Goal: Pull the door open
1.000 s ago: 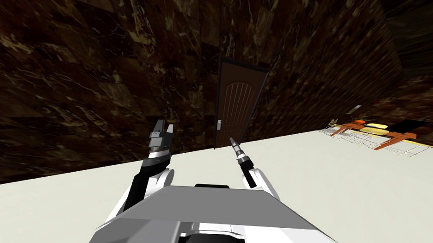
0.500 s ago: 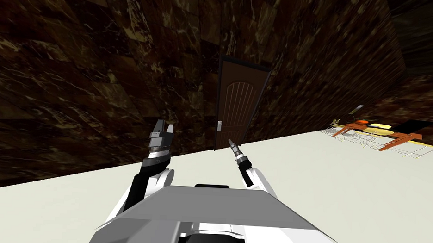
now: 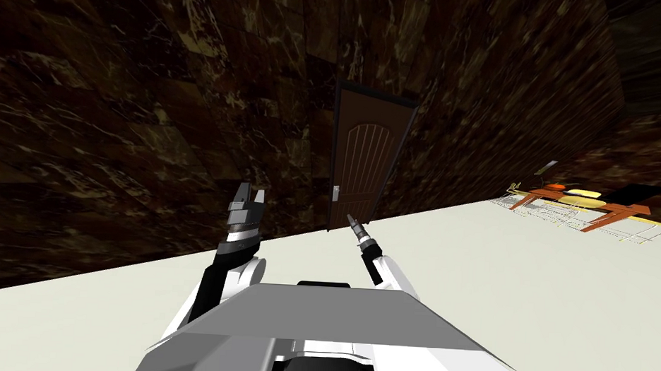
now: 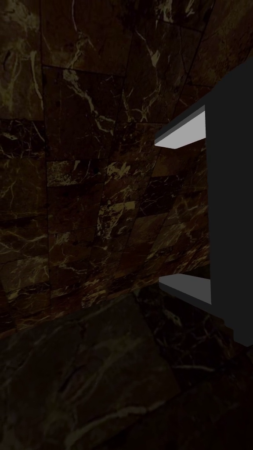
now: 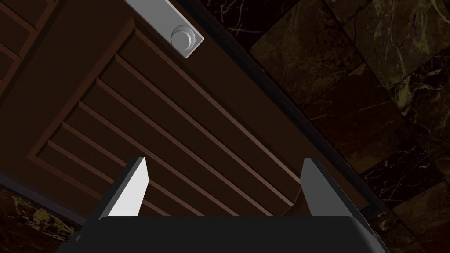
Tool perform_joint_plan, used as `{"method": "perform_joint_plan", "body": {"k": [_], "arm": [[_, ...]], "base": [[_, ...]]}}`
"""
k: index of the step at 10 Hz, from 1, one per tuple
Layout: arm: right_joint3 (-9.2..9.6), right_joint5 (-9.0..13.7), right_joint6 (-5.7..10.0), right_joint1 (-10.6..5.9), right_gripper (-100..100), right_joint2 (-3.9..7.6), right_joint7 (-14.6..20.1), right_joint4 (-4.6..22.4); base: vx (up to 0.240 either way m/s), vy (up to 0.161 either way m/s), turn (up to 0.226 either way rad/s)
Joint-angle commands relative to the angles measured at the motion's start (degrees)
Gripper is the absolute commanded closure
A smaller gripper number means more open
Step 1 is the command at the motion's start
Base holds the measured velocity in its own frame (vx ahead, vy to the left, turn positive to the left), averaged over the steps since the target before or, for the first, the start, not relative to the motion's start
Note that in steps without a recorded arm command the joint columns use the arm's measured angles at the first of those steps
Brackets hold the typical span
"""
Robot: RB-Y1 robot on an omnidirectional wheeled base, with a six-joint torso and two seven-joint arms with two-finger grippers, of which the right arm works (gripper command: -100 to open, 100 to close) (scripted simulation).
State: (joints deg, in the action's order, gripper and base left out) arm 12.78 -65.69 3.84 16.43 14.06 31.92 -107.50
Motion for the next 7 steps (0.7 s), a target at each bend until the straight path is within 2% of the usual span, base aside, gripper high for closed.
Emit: {"method": "perform_joint_plan", "body": {"k": [1,3,4,7], "arm": [[0.40,-2.56,-0.69,-0.26,-100,0.29,1.16,0.79],[1.37,-6.06,-2.26,-0.95,-100,1.01,3.27,2.11],[1.37,-6.54,-2.26,-0.95,-100,1.01,3.27,2.11],[2.81,-11.85,-4.62,-1.98,-100,2.09,6.43,4.10]], "base": [[0.054,0.010,0.000],[0.083,0.019,0.000],[0.071,0.010,-0.001],[0.074,0.027,0.000]]}}
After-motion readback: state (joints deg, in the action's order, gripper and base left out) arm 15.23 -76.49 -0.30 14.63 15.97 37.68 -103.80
